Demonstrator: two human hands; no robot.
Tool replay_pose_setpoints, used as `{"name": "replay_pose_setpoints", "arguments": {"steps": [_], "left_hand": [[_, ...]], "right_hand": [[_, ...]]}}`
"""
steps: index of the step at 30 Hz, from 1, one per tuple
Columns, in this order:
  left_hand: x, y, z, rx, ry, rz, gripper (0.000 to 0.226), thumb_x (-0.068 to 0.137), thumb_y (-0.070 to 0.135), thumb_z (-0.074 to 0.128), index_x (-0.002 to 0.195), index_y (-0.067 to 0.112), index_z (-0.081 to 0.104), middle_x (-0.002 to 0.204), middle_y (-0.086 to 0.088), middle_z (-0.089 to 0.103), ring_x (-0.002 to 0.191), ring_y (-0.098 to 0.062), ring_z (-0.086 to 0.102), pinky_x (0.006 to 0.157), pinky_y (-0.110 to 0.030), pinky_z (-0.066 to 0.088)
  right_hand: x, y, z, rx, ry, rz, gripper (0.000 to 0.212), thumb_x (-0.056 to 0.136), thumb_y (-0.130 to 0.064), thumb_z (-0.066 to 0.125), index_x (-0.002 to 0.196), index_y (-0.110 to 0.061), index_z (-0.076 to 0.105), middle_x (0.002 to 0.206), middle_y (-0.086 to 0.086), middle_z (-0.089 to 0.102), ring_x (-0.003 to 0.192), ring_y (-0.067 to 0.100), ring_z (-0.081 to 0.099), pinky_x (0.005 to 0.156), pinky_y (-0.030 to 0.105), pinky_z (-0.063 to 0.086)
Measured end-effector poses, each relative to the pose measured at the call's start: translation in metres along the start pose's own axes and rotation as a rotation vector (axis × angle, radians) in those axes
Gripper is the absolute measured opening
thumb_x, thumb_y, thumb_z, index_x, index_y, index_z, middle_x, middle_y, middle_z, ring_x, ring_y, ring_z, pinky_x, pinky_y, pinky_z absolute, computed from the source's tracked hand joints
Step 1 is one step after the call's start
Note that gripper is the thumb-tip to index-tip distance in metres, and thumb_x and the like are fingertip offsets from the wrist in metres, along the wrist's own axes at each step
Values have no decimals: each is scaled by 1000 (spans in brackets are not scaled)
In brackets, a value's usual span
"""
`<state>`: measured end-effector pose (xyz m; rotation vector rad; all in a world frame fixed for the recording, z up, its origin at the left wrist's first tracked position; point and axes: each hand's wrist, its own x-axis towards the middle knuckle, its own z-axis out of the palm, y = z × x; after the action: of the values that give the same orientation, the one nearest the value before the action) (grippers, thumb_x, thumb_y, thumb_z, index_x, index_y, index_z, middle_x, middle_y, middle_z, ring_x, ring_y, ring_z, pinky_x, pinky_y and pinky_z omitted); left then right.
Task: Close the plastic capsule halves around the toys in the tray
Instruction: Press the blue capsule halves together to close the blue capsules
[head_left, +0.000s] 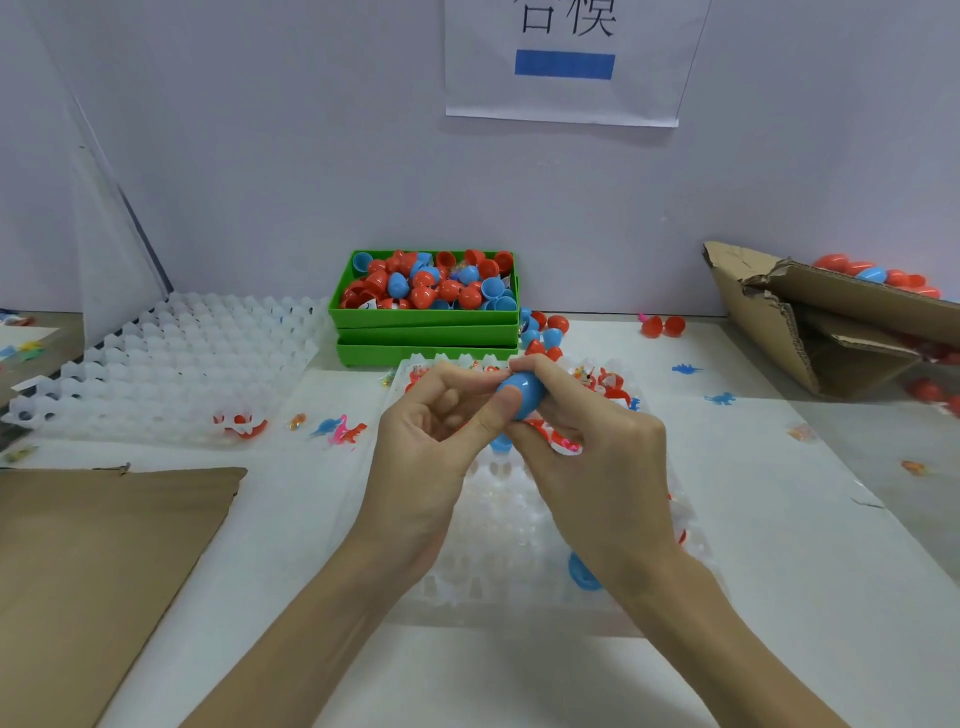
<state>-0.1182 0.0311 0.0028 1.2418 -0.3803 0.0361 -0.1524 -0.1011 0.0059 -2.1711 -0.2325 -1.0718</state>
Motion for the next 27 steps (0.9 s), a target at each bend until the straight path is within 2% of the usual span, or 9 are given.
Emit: {"name": "replay_pose_setpoints", "arguments": {"steps": [2, 3, 7, 10, 12, 16, 20, 23, 27], "left_hand": [[1, -3, -1, -13, 1, -20, 30, 86, 31, 77, 107, 11, 75, 106, -8, 77, 104, -20, 74, 85, -23, 56], [2, -4, -2, -52, 2, -54, 31, 86, 28, 76, 108, 8, 73, 108, -10, 77, 106, -23, 74, 86, -24, 57], [4, -3, -4, -271, -33, -204, 37, 85, 20, 74, 116, 0, 67, 118, -19, 74, 113, -35, 72, 90, -30, 61], [5, -1, -4, -321, -88, -221, 42, 91, 18, 68, 130, 2, 64, 127, -19, 72, 119, -35, 70, 95, -36, 60], [5, 0, -3, -321, -114, -224, 42, 95, 17, 64, 135, 5, 65, 131, -17, 71, 122, -33, 69, 98, -36, 59], [5, -2, -3, -332, -58, -233, 41, 90, 18, 67, 129, 3, 69, 128, -18, 72, 123, -33, 68, 101, -36, 57], [3, -7, 3, -363, 13, -218, 42, 89, 18, 68, 127, 0, 70, 128, -21, 71, 124, -33, 67, 101, -34, 57], [1, -10, 7, -370, 45, -201, 45, 88, 19, 69, 127, -2, 69, 129, -22, 70, 126, -33, 66, 102, -33, 56], [1, -9, 9, -406, 51, -208, 43, 86, 21, 70, 122, -1, 73, 127, -19, 71, 125, -29, 67, 99, -29, 57]], "right_hand": [[1, 1, -1, -1, -21, 11, 51, 78, -17, 88, 126, -7, 70, 108, 2, 78, 96, 16, 75, 92, 27, 59], [1, 1, 1, -6, -31, 9, 55, 79, -15, 88, 130, -5, 68, 112, 4, 77, 99, 17, 75, 93, 26, 57], [0, 0, 4, 8, -52, 0, 72, 80, -12, 86, 143, 0, 54, 125, 8, 72, 104, 8, 66, 96, 1, 38], [-1, 1, 2, 13, -40, -16, 66, 82, -10, 83, 142, -1, 56, 115, 7, 75, 89, 10, 68, 90, 3, 42], [-1, 2, 1, 40, -47, -14, 61, 83, -6, 82, 140, -4, 59, 114, 4, 75, 90, 12, 67, 90, 7, 45], [-1, 3, 1, 98, -56, -11, 55, 84, -1, 81, 135, -7, 63, 111, -12, 69, 105, 8, 64, 94, 4, 45], [-2, 4, 4, 89, -44, -3, 48, 83, 1, 80, 129, -10, 67, 101, -19, 64, 94, 0, 61, 87, 0, 42], [-2, 5, 6, 61, -45, -19, 46, 84, 1, 80, 127, -8, 67, 102, -13, 68, 98, -6, 55, 89, -5, 37], [-1, 5, 6, 13, -55, -29, 47, 84, -2, 80, 129, -6, 66, 105, 1, 76, 103, -3, 55, 90, -8, 33]]}}
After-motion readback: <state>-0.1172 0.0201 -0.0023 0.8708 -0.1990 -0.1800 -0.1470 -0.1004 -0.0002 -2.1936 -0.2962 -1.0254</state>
